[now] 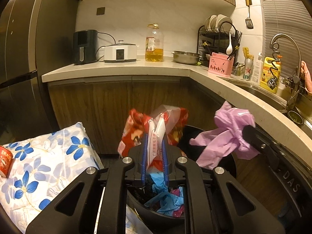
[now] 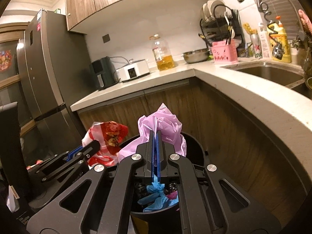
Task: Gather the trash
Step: 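Open both tools to drop the wrapper and glove into the bin, then move both tools back over the two red paper cups on the table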
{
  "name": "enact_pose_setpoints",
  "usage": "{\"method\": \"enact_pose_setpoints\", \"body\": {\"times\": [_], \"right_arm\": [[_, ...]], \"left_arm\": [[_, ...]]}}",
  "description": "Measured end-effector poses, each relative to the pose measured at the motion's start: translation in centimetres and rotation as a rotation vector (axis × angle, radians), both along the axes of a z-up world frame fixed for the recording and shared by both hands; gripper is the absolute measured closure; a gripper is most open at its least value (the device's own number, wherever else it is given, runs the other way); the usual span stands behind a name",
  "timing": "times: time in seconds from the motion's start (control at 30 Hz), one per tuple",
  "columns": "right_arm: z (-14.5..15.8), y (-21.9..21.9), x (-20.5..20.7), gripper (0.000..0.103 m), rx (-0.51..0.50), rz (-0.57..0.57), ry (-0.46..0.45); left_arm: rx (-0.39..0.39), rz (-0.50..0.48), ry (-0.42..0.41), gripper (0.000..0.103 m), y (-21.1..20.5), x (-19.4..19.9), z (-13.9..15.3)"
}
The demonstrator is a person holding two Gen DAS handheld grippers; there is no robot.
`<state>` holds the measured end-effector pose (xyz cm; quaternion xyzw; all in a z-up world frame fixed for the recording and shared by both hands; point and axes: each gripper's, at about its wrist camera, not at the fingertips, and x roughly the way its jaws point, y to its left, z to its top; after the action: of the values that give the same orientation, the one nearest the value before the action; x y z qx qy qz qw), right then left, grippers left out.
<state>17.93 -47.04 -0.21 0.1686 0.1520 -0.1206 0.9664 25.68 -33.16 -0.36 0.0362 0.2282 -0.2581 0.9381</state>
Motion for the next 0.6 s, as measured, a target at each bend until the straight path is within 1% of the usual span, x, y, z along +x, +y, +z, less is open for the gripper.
{"method": "enact_pose_setpoints", "body": {"times": [0.03,0.07,0.1,0.13,0.17,0.2,0.27,0.3,0.33,0.37,0.4,0.47,0.53,0.6], "right_arm": [[-0.2,-0.1,0.2,0.094,0.006,0.001,0.006],[-0.4,-0.4,0.4,0.085,0.012,-0.002,0.014],[-0.5,-0.5,0.5,0.07,0.015,-0.005,0.017],[-0.7,-0.8,0.6,0.064,0.024,-0.01,0.021],[-0.8,-1.0,0.6,0.059,0.031,-0.013,0.021],[-1.0,-1.1,0.5,0.058,0.036,-0.02,0.022],[-1.2,-1.2,0.4,0.056,0.037,-0.033,0.031],[-1.3,-1.2,0.4,0.052,0.036,-0.036,0.035],[-1.4,-1.1,0.3,0.05,0.033,-0.037,0.037],[-1.4,-0.9,0.2,0.048,0.029,-0.038,0.039],[-1.4,-0.7,0.1,0.047,0.022,-0.041,0.041],[-1.4,-0.2,0.0,0.043,0.015,-0.043,0.044],[-1.2,0.2,-0.3,0.039,0.008,-0.048,0.044],[-1.1,0.7,-0.5,0.034,-0.001,-0.051,0.041]], "left_arm": [[-0.001,-0.009,0.009,0.081,0.0,0.2,-0.2],[-0.002,-0.01,0.016,0.073,0.1,0.3,-0.3],[-0.004,-0.007,0.02,0.067,0.2,0.5,-0.5],[-0.008,-0.006,0.027,0.06,0.3,0.7,-0.7],[-0.011,-0.008,0.034,0.056,0.4,0.8,-0.8],[-0.013,0.0,0.041,0.054,0.6,1.0,-1.0],[-0.022,0.028,0.048,0.042,1.1,1.1,-1.1],[-0.033,0.035,0.052,0.039,1.5,1.2,-1.1],[-0.042,0.043,0.053,0.033,1.9,1.1,-1.1],[-0.045,0.052,0.052,0.029,2.1,1.1,-1.1],[-0.043,0.063,0.046,0.028,2.4,1.0,-1.1],[-0.028,0.089,0.029,0.021,2.9,0.7,-1.2],[-0.02,0.114,0.022,0.018,3.7,0.2,-1.3],[-0.018,0.135,0.019,0.016,4.5,-0.1,-1.3]]}}
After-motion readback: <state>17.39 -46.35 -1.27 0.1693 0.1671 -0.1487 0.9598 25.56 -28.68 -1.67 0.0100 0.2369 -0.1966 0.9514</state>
